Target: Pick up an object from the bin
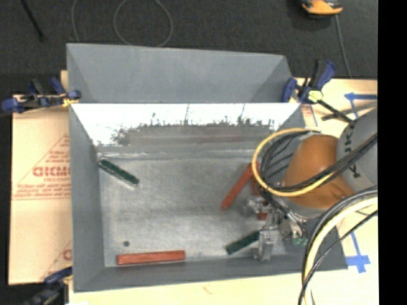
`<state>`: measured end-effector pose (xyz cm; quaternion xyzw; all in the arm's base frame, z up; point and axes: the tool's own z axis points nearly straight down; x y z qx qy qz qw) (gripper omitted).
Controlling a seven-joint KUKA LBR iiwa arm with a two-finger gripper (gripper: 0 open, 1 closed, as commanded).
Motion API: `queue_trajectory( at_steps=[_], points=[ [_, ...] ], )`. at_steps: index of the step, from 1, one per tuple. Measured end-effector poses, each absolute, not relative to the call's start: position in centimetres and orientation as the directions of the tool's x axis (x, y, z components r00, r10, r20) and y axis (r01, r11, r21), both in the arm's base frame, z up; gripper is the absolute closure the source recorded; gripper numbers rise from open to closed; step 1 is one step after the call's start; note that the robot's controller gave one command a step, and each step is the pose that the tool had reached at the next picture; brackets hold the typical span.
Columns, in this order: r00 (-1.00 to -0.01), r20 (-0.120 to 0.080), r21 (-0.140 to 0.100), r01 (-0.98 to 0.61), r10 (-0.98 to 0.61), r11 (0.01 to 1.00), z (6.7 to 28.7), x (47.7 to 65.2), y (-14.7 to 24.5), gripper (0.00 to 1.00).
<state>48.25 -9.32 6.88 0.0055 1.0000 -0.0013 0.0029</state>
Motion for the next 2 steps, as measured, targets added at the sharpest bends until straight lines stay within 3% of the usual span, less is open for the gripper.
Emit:
queue_trajectory(
  at_steps=[1, 2],
  points=[
    [-1.000, -0.006, -0.004, 0.006, 0.005, 1.000, 7.1, 48.2, -9.4, 1.00],
    [-0.999, -0.012, -0.004, -0.031, -0.031, 1.000, 20.7, 50.9, -8.9, 1.00]
  ],
)
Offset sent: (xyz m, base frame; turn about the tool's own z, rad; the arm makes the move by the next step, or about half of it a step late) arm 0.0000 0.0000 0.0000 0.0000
